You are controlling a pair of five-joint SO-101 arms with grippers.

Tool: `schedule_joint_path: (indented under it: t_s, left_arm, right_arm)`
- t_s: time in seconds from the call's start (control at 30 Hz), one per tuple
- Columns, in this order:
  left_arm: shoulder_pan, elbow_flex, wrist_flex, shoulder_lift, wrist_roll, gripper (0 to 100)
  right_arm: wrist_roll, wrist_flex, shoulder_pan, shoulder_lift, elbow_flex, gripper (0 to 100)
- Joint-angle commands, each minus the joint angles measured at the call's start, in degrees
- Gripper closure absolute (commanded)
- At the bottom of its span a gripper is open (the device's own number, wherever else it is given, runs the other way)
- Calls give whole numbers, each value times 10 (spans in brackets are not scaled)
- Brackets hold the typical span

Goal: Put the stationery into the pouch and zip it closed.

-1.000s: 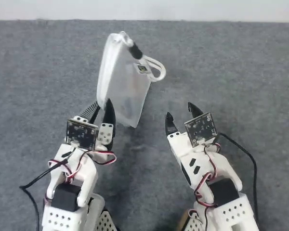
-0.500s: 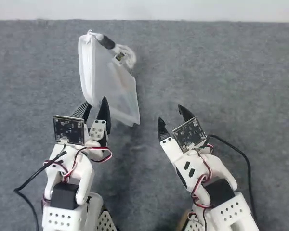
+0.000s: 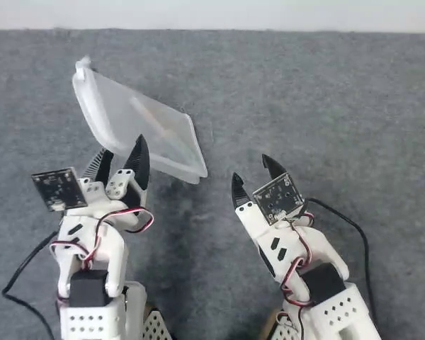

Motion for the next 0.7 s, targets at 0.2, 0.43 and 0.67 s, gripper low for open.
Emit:
schedule_joint_path:
  t_s: [0.2,0.43,0.67]
  left_arm:
    - [0,-106,99,-73,40,793]
    - [-3,-111,105,-98,40,793]
    - [-3,-111,103,-98,40,797]
  right_arm:
    - [35,-14,-7,-12,-6,794]
    - [35,-14,-7,-13,-6,794]
    - [35,-14,-7,-13,-6,794]
